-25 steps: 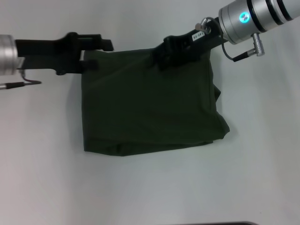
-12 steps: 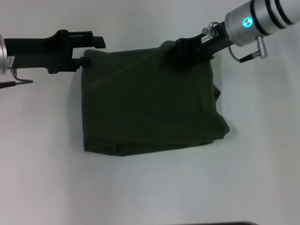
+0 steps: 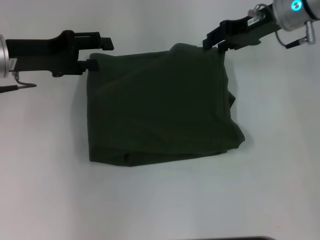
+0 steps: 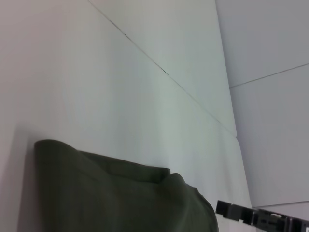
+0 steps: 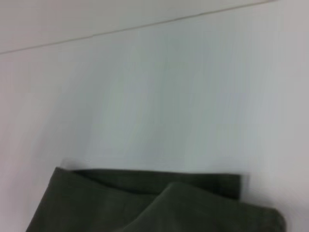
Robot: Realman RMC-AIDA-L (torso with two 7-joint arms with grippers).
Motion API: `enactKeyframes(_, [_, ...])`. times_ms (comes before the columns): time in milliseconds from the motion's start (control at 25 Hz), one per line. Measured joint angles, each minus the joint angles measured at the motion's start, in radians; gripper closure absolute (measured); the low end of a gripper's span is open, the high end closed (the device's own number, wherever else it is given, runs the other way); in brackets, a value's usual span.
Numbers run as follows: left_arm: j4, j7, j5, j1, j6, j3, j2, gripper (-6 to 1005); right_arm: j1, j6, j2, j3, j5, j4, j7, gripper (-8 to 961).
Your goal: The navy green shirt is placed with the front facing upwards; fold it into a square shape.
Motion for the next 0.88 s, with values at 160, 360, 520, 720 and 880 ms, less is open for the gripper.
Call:
enactKeyframes(160, [0.0,0.0,0.0,-0.002,-0.002,0.002,-0.001,237,-0.013,-0.039,-0.002,0.048,0.029,-0.032,-0.008,467])
enactKeyframes(360, [-0.004,0.001,0.001,0.0,0.009,0.005,0.001,237,-0.02,-0.096,0.017,0.066,0.075,-0.025,-0.049,467])
enactKeyframes(520, [-0.006,0.007,0.007,-0.001,0.052,0.029,0.0,237,-0.021,-0.092,0.041,0.048,0.067,-0.012,-0.054,467])
enactKeyframes(720, [-0.002,0.0,0.008,-0.014,0.11,0.108,-0.013,238,-0.018,-0.113,0.036,0.045,0.069,-0.01,-0.057,468])
enactKeyframes(880, [-0.009,-0.02,0.051,-0.014,0.019,0.148,-0.027,238,-0.021,-0.124,0.033,0.047,0.071,-0.014,-0.057,468])
